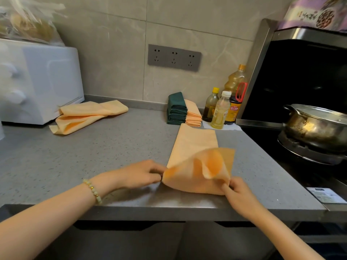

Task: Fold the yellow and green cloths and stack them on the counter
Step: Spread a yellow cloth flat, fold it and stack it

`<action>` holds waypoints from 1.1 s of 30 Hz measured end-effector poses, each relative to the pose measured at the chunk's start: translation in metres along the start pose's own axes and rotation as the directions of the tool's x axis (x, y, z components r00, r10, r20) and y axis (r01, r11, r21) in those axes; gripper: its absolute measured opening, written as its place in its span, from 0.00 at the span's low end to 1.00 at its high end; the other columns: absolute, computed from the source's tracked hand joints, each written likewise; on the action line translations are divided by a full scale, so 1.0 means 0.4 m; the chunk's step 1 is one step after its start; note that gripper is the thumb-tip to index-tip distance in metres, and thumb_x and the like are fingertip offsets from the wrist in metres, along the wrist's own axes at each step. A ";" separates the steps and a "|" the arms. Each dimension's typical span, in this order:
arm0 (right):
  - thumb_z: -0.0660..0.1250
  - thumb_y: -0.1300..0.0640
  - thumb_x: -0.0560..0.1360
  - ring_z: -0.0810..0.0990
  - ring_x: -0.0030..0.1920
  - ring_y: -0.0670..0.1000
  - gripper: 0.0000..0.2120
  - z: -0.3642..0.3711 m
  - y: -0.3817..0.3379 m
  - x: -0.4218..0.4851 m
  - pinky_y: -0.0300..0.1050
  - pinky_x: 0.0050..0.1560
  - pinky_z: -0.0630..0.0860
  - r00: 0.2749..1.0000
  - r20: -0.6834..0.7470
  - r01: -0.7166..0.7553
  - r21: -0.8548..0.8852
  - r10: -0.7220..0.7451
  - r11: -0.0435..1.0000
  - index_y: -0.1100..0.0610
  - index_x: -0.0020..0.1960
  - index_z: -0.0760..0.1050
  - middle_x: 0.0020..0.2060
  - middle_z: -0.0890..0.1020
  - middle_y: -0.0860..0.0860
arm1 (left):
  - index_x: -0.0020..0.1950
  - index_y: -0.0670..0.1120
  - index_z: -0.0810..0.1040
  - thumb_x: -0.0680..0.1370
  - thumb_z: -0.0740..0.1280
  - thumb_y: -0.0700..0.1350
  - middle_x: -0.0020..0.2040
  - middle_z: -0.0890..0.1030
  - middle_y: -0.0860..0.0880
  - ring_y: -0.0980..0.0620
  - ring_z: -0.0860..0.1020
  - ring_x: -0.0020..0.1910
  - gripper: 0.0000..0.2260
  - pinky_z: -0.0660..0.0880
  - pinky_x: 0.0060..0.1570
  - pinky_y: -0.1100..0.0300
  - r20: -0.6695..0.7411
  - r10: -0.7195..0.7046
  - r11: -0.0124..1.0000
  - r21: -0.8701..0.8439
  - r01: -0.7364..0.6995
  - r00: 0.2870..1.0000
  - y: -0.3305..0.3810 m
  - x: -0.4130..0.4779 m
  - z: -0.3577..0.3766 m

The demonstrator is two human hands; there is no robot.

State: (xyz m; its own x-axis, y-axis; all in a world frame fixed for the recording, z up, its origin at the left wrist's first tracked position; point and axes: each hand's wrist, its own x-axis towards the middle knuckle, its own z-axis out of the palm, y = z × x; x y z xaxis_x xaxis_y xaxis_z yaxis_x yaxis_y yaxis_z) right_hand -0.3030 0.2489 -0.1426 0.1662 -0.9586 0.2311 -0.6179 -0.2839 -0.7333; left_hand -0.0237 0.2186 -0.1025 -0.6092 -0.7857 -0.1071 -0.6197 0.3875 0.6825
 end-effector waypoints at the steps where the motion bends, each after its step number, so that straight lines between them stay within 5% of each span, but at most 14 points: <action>1: 0.61 0.51 0.79 0.57 0.23 0.43 0.23 -0.007 -0.005 0.014 0.38 0.28 0.54 0.999 -0.013 -0.042 0.032 0.043 0.999 0.55 0.28 0.58 0.21 0.58 0.45 | 0.44 0.59 0.76 0.78 0.62 0.39 0.39 0.79 0.67 0.70 0.76 0.39 0.13 0.70 0.43 0.75 -0.010 0.000 1.000 0.004 0.000 1.000 0.002 0.000 0.003; 4: 0.61 0.50 0.78 0.58 0.22 0.44 0.24 -0.022 -0.008 0.072 0.37 0.26 0.55 0.985 -0.092 -0.141 0.080 0.149 0.987 0.53 0.28 0.56 0.21 0.59 0.45 | 0.56 0.54 0.80 0.76 0.68 0.47 0.50 0.82 0.62 0.65 0.79 0.48 0.09 0.74 0.51 0.68 -0.120 0.014 0.999 0.049 -0.008 0.993 -0.007 0.024 0.018; 8: 0.63 0.50 0.78 0.73 0.31 0.52 0.19 -0.024 0.033 0.148 0.44 0.32 0.65 0.962 -0.189 -0.221 -0.131 0.195 0.966 0.61 0.34 0.73 0.29 0.76 0.54 | 0.42 0.47 0.78 0.78 0.67 0.50 0.36 0.79 0.53 0.56 0.75 0.36 0.09 0.71 0.39 0.65 -0.312 -0.189 0.980 0.003 0.200 0.931 -0.002 0.104 0.024; 13: 0.64 0.50 0.77 0.72 0.33 0.49 0.16 -0.027 0.047 0.208 0.41 0.32 0.64 0.943 -0.210 -0.311 -0.288 0.258 0.906 0.61 0.39 0.77 0.32 0.76 0.53 | 0.33 0.43 0.74 0.79 0.64 0.48 0.32 0.79 0.46 0.51 0.77 0.32 0.16 0.78 0.39 0.62 -0.199 -0.464 0.885 -0.154 0.440 0.863 -0.002 0.168 0.001; 21: 0.62 0.51 0.77 0.74 0.32 0.47 0.09 -0.029 0.050 0.251 0.40 0.29 0.67 0.918 -0.176 -0.395 -0.342 0.355 0.853 0.55 0.43 0.73 0.37 0.77 0.49 | 0.50 0.37 0.80 0.80 0.63 0.48 0.37 0.83 0.46 0.54 0.79 0.29 0.14 0.79 0.32 0.64 0.004 -0.553 0.815 -0.206 0.542 0.833 0.031 0.146 -0.030; 24: 0.60 0.46 0.78 0.72 0.33 0.46 0.14 -0.031 0.041 0.267 0.40 0.30 0.65 0.919 -0.188 -0.395 -0.428 0.347 0.813 0.53 0.38 0.70 0.33 0.75 0.48 | 0.42 0.42 0.78 0.80 0.61 0.53 0.33 0.80 0.49 0.54 0.76 0.27 0.16 0.75 0.30 0.63 -0.191 -0.526 0.850 -0.142 0.507 0.829 0.025 0.198 -0.044; 27: 0.60 0.47 0.78 0.71 0.33 0.47 0.15 -0.030 0.041 0.283 0.40 0.30 0.64 0.920 -0.206 -0.392 -0.459 0.334 0.797 0.52 0.35 0.68 0.32 0.73 0.47 | 0.34 0.48 0.73 0.79 0.63 0.53 0.32 0.75 0.51 0.52 0.75 0.34 0.15 0.71 0.38 0.61 -0.422 -0.409 0.902 -0.053 0.429 0.809 0.006 0.266 -0.040; 33: 0.58 0.51 0.79 0.72 0.38 0.47 0.12 -0.024 0.064 0.295 0.40 0.32 0.65 0.907 -0.263 -0.417 -0.469 0.328 0.778 0.51 0.38 0.67 0.35 0.73 0.47 | 0.40 0.48 0.76 0.78 0.65 0.48 0.38 0.77 0.51 0.48 0.77 0.44 0.08 0.74 0.45 0.57 -0.529 -0.412 0.905 -0.141 0.402 0.742 -0.035 0.322 -0.010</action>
State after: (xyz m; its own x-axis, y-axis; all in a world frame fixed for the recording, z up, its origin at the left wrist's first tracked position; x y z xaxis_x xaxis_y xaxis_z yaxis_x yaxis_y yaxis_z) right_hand -0.3066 0.1285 -0.1280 -0.2536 -0.9575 0.1371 -0.9109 0.1887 -0.3670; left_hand -0.0916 0.1100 -0.1231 0.0650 -0.9977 0.0214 -0.7355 -0.0334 0.6767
